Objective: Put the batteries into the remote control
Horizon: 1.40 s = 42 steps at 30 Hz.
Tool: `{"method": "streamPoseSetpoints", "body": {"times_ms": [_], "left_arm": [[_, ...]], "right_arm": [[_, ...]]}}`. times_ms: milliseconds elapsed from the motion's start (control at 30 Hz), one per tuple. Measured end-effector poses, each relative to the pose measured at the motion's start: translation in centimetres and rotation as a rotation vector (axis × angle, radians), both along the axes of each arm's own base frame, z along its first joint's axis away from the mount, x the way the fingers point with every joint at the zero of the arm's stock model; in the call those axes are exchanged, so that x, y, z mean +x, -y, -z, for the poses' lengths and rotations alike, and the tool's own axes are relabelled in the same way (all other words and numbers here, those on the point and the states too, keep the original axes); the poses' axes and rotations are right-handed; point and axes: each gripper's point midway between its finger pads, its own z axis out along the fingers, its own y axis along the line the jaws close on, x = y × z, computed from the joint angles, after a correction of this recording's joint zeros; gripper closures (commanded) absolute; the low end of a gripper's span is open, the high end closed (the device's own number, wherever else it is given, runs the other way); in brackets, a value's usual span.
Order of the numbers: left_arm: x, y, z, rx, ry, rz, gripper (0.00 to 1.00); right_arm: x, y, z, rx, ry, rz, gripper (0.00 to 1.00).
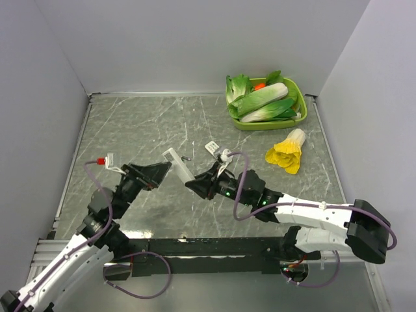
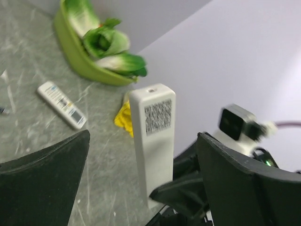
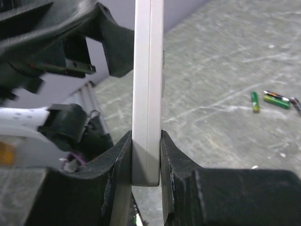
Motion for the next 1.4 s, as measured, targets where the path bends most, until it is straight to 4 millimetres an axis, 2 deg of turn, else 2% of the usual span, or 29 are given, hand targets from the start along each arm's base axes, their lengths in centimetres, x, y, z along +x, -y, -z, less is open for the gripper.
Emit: {"method": "streamPoseSetpoints", "body": {"times_ms": [133,333,533,800,933,1100,1300,1367,1400], "left_arm": [[-1.6,-0.2,-1.3,-0.038,0.144,0.04,0.01],[-3.3,1.1,-3.8,-0.067,0.285,0.147,0.0],[-3.5,2.4,-3.8,-0.084,0.286,0.218,0.01],[-5.1,3.2,-5.2,-0.189,0.337,0.321,0.06],[-5.6,3.6,-5.6,-0.211,0.346,0.362,0.15],[-5.9,3.6,-5.8,-0.227,0.342,0.379,0.2],[-5.7,3.7,-5.6,-0.227,0.33,0.377,0.25],[-5.6,3.7,-5.6,-0.227,0.325,0.376,0.3],[-5.5,3.7,-5.5,-0.228,0.322,0.374,0.36]], "right_arm": [[-0.3,0.5,-0.9,0.079,-0.05,-0.078,1.0],[-3.2,0.0,-3.0,0.179,-0.108,-0.263,1.0],[-4.7,0.0,-5.0,0.262,-0.134,-0.362,1.0],[-5.2,-0.1,-4.8,0.279,-0.198,-0.405,1.0],[-4.8,-0.1,-4.2,0.288,-0.234,-0.403,1.0],[-4.4,-0.1,-3.1,0.29,-0.28,-0.4,1.0],[-4.2,-0.2,-3.2,0.304,-0.29,-0.406,1.0],[-4.2,-0.2,-3.2,0.308,-0.291,-0.409,1.0],[-4.1,-0.2,-3.2,0.309,-0.29,-0.41,1.0]]}}
